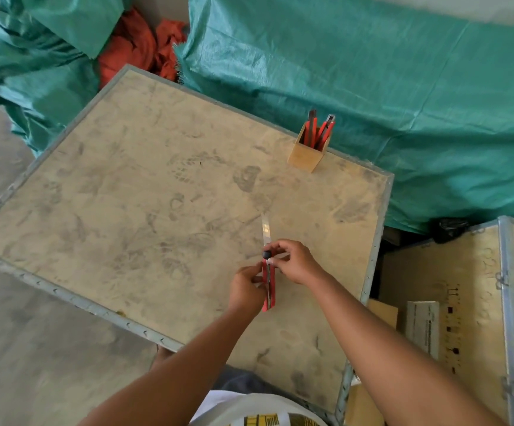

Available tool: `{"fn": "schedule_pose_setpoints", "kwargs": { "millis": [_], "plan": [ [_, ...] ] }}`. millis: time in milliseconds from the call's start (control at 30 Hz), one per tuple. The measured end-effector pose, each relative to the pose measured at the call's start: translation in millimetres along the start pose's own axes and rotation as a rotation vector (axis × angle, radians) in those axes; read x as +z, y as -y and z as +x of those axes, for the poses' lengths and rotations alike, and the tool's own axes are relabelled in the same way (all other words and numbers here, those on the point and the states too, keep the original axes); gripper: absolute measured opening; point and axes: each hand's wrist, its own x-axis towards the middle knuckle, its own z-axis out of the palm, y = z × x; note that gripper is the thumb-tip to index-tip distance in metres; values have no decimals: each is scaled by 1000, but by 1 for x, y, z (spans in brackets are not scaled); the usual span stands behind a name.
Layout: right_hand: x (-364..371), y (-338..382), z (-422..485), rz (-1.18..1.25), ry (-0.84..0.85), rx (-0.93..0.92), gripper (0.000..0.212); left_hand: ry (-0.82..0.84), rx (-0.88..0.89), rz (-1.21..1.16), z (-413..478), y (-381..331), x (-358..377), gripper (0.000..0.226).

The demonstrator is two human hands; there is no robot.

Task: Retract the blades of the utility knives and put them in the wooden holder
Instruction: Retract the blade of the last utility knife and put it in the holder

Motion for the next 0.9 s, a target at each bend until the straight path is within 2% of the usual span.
{"fn": "schedule_pose_setpoints", "kwargs": {
  "millis": [200,367,500,767,900],
  "plan": [
    [-20,21,-15,203,-85,-55,29,228,31,-14,-9,-34,-41,65],
    [-28,55,-31,356,-150,-133,27,243,174,45,-19,-62,-72,66],
    [-27,88,-41,434,-220,-161,23,246,253,42,-25,-82,-100,58],
    [-17,147,-61,312,-214,-197,23,316,294,-79,-24,-115,-160,44],
    [-6,173,-67,213,-202,-233,25,350,309,-133,-21,-126,-186,46]
  ]
}}
